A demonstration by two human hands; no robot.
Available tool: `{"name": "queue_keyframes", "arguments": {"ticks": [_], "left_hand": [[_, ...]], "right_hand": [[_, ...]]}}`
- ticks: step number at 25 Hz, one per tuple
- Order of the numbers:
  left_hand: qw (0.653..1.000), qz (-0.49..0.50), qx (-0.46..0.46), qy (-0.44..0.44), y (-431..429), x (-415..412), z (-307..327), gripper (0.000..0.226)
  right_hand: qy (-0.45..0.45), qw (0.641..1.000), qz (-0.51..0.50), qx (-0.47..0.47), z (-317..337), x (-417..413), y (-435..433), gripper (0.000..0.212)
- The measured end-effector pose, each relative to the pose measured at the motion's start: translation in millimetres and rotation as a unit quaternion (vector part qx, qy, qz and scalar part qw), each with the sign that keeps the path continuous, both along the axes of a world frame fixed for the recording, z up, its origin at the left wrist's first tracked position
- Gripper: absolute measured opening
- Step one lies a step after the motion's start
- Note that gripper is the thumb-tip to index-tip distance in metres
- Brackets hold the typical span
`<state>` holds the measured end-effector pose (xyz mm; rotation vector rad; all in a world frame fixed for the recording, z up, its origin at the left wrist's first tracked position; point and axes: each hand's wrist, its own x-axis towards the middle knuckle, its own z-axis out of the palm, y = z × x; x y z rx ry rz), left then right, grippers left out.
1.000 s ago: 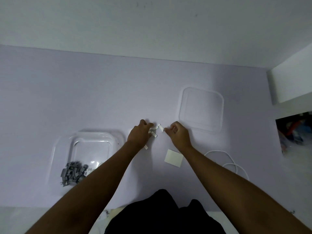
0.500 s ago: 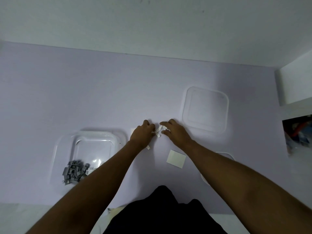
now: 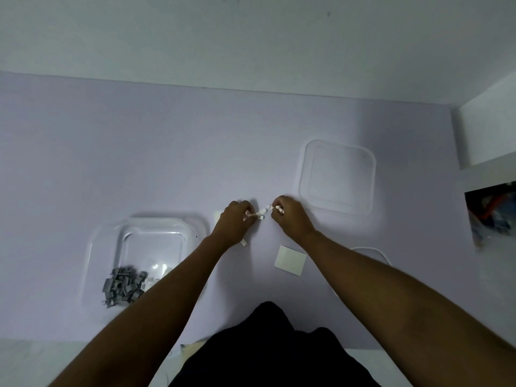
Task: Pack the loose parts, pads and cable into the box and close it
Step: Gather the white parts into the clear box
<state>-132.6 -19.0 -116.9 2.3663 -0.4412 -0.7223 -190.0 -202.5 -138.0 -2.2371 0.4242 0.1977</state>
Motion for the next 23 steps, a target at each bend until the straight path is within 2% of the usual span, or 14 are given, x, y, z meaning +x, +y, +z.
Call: {"name": "queue_keyframes", "arguments": {"ticks": [2, 3, 5, 7, 8, 10, 12, 14, 18, 20, 21, 23], "left_hand": [[0.995, 0.058, -0.031, 0.073, -3, 2, 5, 0.021], [0.984, 0.103, -0.057, 0.13, -4, 3, 8, 0.026], [0.938, 0.207, -0.118, 0.253, -3, 6, 13, 0.034], [0.89, 0.262, -0.167, 0.333, -1, 5, 19, 0.037], [0.873, 0.273, -0.188, 0.358, 0, 5, 21, 0.035], [0.84, 0.294, -0.225, 0.397, 1, 5, 22, 0.031], [0.818, 0.311, -0.241, 0.42, 1, 5, 24, 0.035], [0.828, 0.312, -0.221, 0.409, 2, 5, 24, 0.041], [0.91, 0.268, -0.132, 0.289, 9, 6, 18, 0.046], [0.925, 0.254, -0.107, 0.261, 14, 7, 14, 0.048], [0.938, 0.236, -0.083, 0.239, 17, 8, 12, 0.048], [0.98, 0.153, 0.007, 0.128, 22, 8, 9, 0.041]], "right_hand": [[0.036, 0.987, -0.115, 0.102, 4, 2, -2, 0.011], [0.059, 0.966, -0.175, 0.184, 7, 3, -3, 0.014], [0.101, 0.882, -0.268, 0.374, 16, 0, -4, 0.012], [0.138, 0.791, -0.3, 0.515, 25, -8, -6, 0.013], [0.145, 0.758, -0.296, 0.562, 29, -12, -6, 0.019], [0.138, 0.726, -0.281, 0.613, 34, -18, -5, 0.023], [0.128, 0.734, -0.263, 0.613, 37, -20, 0, 0.021], [0.123, 0.76, -0.246, 0.588, 41, -19, 3, 0.024], [0.088, 0.802, -0.225, 0.547, 45, -12, 0, 0.035], [0.086, 0.816, -0.232, 0.522, 48, -7, -1, 0.035], [0.092, 0.836, -0.24, 0.484, 46, -5, -1, 0.039], [0.09, 0.904, -0.235, 0.346, 37, -4, 1, 0.048]]}}
